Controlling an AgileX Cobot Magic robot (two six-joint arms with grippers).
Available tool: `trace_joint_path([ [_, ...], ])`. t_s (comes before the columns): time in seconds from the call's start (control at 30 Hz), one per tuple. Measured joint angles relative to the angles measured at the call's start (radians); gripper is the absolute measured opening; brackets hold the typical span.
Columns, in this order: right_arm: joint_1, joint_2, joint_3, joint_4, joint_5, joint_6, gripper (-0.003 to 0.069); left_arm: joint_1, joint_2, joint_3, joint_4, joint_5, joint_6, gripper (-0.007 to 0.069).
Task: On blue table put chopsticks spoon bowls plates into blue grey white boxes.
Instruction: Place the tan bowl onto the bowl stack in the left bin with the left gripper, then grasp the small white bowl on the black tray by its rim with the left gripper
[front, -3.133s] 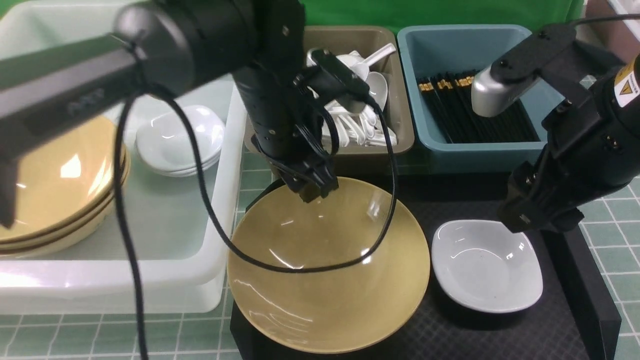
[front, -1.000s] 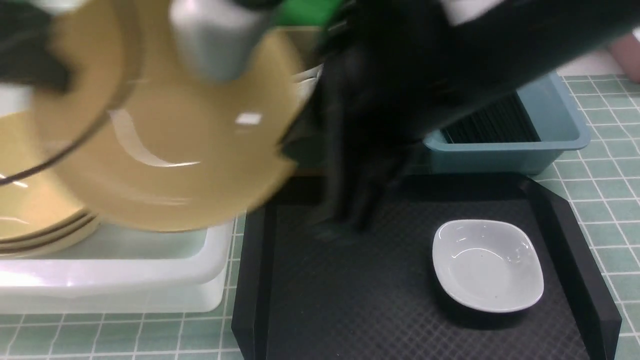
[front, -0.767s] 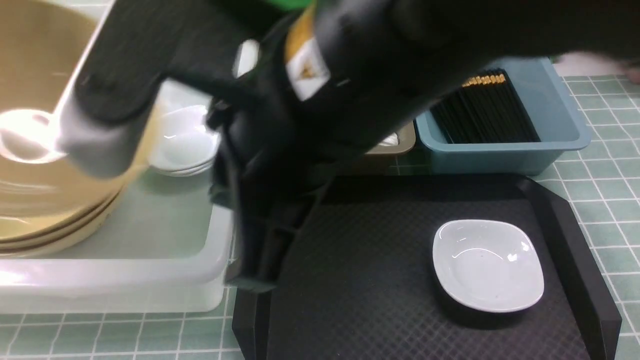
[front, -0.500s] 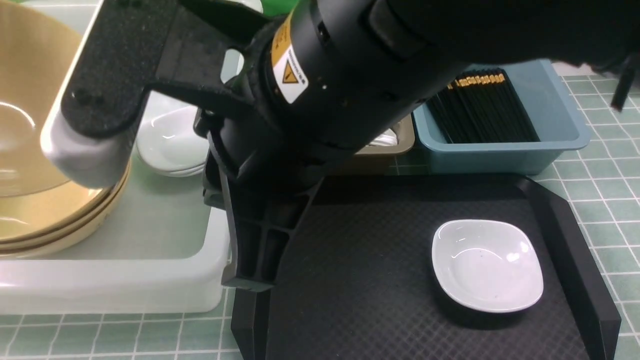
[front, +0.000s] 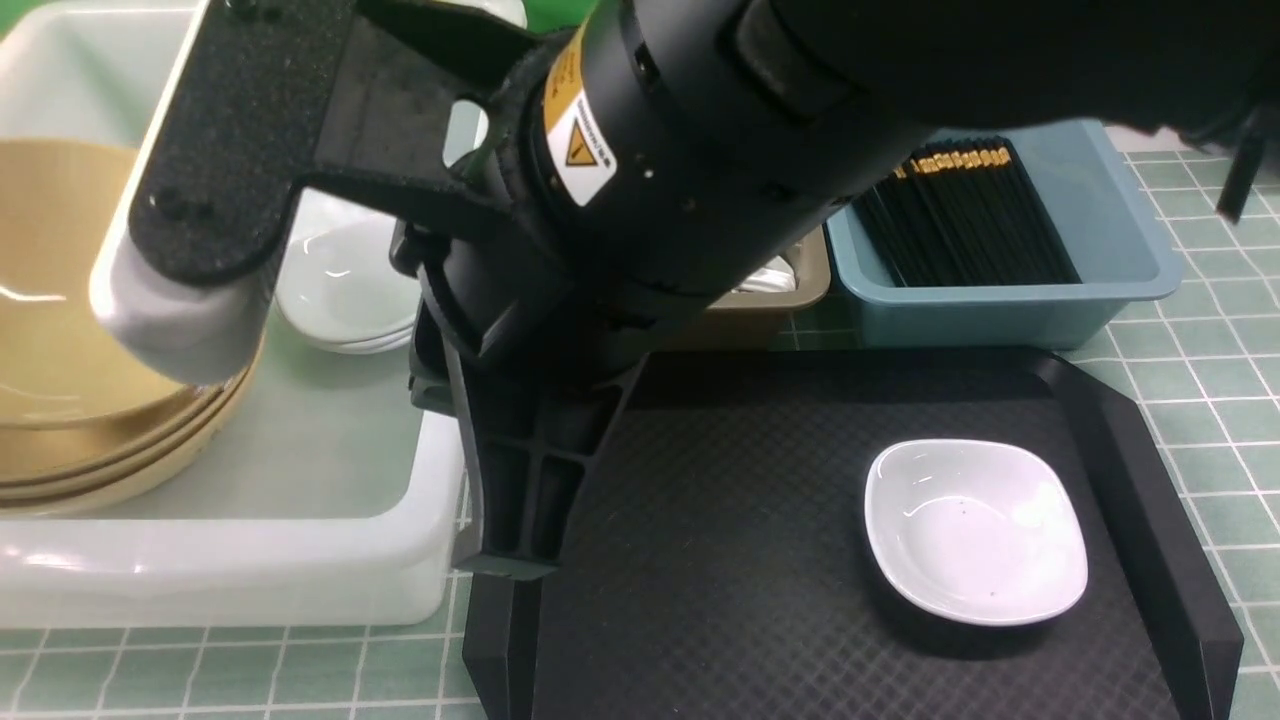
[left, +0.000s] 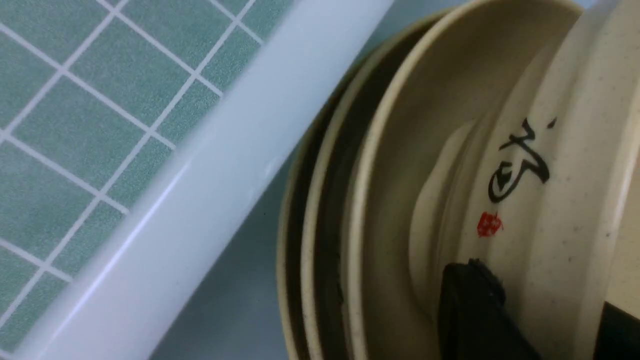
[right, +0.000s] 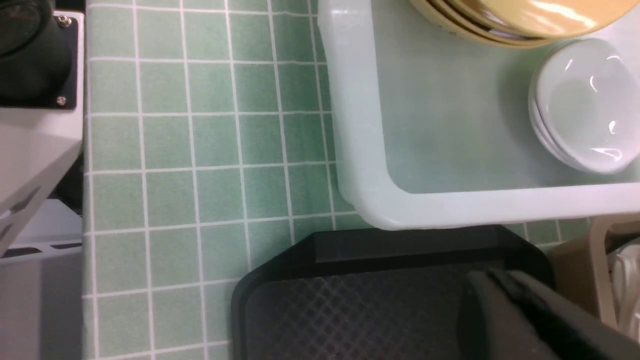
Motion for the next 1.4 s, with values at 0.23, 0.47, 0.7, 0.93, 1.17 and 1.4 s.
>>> trace_joint_path([
  [0.23, 0.0, 0.0, 0.0, 0.0, 0.0, -0.02, 0.0038, 0.001, 0.006, 0.0, -0.003, -0.004, 0.049, 0.0185],
  [0.47, 0.0, 0.0, 0.0, 0.0, 0.0, -0.021, 0.0041, 0.001, -0.008, -0.014, 0.01, 0.023, 0.069, 0.04],
  [0.7, 0.0, 0.0, 0.0, -0.008, 0.039, -0.022, 0.0044, 0.001, -0.046, -0.212, 0.044, 0.172, 0.039, 0.0477],
  [0.93, 0.0, 0.0, 0.0, -0.077, 0.075, 0.01, 0.0047, -0.084, -0.104, -0.365, 0.097, 0.283, -0.01, 0.0409],
  [1.17, -0.04, -0.061, 0.007, -0.149, 0.076, 0.121, 0.0048, -0.419, -0.121, -0.37, 0.235, 0.323, -0.006, 0.0158],
  [1.4, -0.171, -0.254, 0.198, -0.158, 0.075, 0.218, 0.0048, -0.87, -0.097, -0.37, 0.272, 0.311, 0.063, 0.0001],
])
